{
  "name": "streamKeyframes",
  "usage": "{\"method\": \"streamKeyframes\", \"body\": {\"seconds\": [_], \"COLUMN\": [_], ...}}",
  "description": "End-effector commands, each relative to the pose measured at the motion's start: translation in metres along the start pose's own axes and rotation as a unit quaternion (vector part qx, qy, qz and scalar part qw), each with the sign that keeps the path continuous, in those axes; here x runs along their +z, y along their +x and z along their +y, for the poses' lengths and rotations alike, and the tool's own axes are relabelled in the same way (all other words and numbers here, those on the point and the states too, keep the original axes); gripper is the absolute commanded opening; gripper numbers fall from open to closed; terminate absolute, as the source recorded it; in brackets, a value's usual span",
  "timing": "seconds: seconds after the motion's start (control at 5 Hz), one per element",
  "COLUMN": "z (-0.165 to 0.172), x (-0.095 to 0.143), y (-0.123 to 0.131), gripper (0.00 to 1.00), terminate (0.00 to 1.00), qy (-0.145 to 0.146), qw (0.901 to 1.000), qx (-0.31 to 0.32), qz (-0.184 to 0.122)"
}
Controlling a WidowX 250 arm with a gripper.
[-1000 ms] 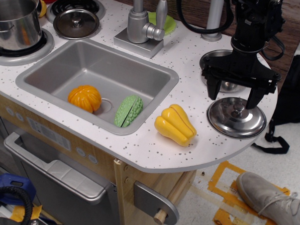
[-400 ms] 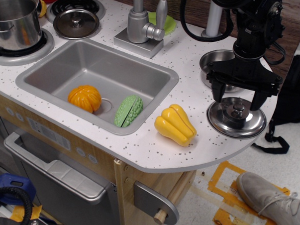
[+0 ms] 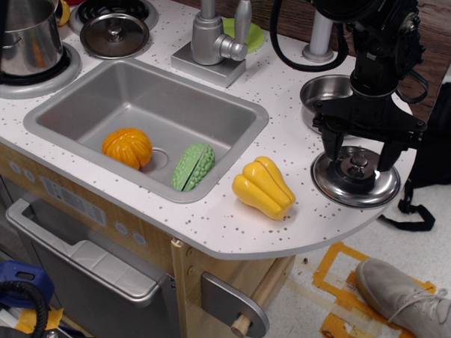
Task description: Put lid on pot or pan
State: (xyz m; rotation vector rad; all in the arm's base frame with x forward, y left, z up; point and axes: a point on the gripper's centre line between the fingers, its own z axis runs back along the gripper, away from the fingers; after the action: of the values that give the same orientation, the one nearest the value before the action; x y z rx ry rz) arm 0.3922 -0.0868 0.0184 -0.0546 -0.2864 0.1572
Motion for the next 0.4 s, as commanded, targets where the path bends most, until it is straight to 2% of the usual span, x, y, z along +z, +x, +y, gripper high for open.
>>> {"method": "streamKeyframes", "body": {"seconds": [0.0, 0.2], "z": [-0.0003, 0.0038], "x": [0.0027, 0.0052], "y": [0.0047, 0.0074], "gripper": [0.00, 0.00], "terminate": [0.00, 0.00], "qy": [-0.014, -0.017], "qw": [0.9996, 0.9997], "qx": [0.011, 0.005], "qz": [-0.021, -0.014]}}
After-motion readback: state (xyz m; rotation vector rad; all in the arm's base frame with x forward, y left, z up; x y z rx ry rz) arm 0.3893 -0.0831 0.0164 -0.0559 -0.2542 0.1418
